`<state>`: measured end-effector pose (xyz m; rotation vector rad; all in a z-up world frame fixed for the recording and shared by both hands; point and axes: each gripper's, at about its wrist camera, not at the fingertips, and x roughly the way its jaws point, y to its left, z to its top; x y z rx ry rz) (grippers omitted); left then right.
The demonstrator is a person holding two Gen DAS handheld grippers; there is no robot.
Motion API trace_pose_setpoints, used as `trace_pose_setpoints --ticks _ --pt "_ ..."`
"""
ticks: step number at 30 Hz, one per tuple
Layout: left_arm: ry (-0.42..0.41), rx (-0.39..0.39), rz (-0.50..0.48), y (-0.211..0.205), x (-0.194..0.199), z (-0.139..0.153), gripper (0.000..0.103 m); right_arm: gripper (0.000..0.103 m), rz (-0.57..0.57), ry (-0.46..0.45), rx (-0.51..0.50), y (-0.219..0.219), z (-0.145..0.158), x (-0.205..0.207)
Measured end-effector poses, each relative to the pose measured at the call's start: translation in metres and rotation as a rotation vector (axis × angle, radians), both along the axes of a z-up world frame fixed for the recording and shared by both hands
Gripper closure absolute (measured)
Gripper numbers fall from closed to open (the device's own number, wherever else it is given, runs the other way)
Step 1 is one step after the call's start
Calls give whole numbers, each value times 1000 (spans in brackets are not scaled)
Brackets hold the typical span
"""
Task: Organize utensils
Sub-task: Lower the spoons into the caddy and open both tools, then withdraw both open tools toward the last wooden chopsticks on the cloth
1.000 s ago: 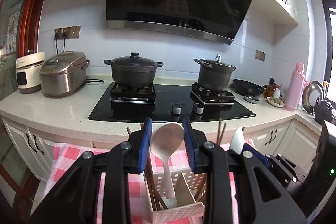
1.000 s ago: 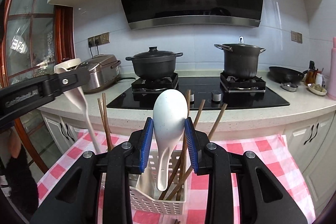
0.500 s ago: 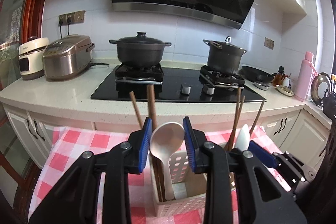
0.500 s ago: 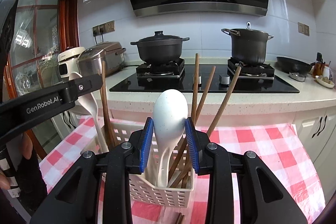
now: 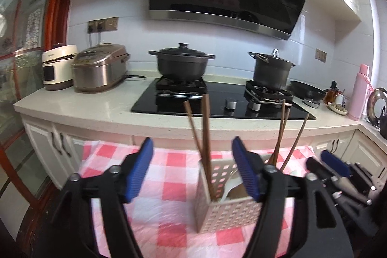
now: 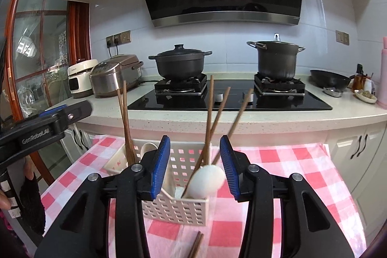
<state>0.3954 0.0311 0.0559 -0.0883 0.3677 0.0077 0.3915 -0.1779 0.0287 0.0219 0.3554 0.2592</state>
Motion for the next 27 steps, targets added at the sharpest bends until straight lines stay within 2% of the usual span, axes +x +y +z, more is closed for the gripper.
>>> trace_pose_setpoints --ticks 4,6,13,19,27 --pt "5 -10 31 10 -28 -6 10 55 -15 19 26 -13 1 -26" --pt "3 -9 46 12 -45 -11 5 53 -23 35 31 -17 -1 -37" --pt "46 6 21 4 -97 -46 5 49 -39 113 42 -28 -33 -82" --pt "111 2 11 4 -122 -81 5 47 -55 175 48 -32 -67 -108" --pt "222 -4 -18 2 -135 -132 5 47 -81 298 11 -30 -110 -106"
